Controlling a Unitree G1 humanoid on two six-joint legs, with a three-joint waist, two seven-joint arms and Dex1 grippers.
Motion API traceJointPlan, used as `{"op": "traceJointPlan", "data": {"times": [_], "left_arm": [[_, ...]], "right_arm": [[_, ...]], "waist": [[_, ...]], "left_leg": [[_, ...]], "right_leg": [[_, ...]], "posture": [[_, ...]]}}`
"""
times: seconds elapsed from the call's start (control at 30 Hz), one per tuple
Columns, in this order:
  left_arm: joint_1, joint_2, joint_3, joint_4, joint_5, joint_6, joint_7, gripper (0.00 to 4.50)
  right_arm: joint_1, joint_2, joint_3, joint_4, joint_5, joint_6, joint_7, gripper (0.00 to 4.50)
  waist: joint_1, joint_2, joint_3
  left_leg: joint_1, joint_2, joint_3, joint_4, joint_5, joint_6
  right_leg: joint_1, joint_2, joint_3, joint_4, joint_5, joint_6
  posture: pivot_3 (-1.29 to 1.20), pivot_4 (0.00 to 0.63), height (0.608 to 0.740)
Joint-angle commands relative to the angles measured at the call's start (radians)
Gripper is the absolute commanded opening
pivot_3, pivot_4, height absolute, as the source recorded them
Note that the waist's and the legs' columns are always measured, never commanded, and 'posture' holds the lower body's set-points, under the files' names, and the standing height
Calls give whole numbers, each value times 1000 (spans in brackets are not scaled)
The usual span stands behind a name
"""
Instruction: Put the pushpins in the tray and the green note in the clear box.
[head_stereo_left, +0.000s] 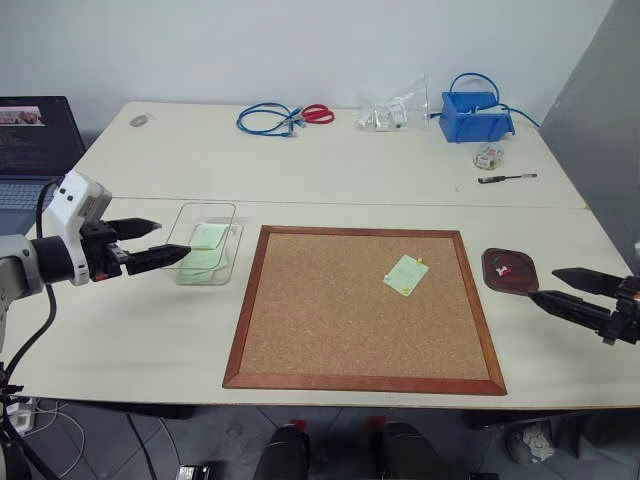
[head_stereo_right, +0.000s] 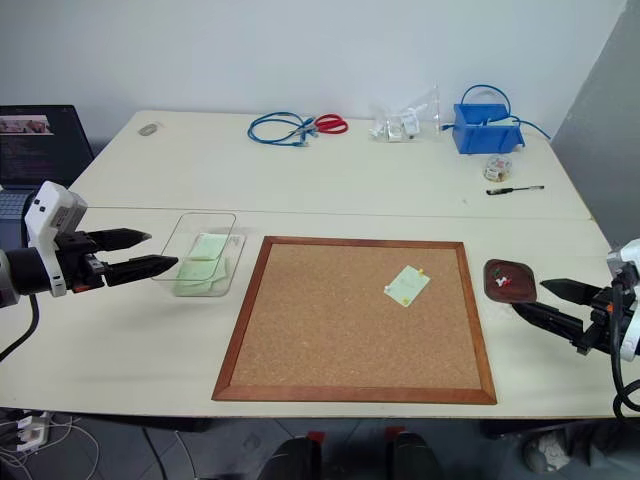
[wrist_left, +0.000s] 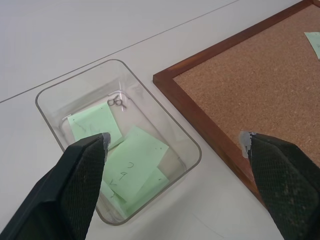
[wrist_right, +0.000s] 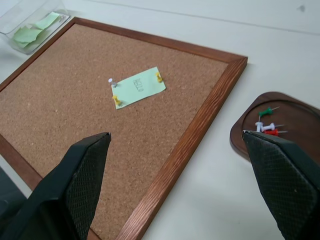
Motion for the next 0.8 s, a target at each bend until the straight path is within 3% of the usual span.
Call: {"op": "traceJointPlan", "data": {"times": [0.03, 0.8], "left_arm": [[-21, -2, 35, -23, -4, -40, 4, 4500], [-53, -7, 0, -4, 6, -35, 7, 4500]], "right_arm": [[3, -4, -21, -22, 13, -12, 9, 4467], [23, 14, -23, -55, 29, -14, -19, 4467]], "waist": [[0, 0, 0], [0, 0, 0]], "left_leg": [[0, 0, 0, 0, 0, 0], [0, 0, 0, 1, 0, 0]], "right_leg": [[0, 0, 0, 0, 0, 0], [0, 0, 0, 1, 0, 0]], "posture": [[0, 150, 740], [0, 150, 740]]}}
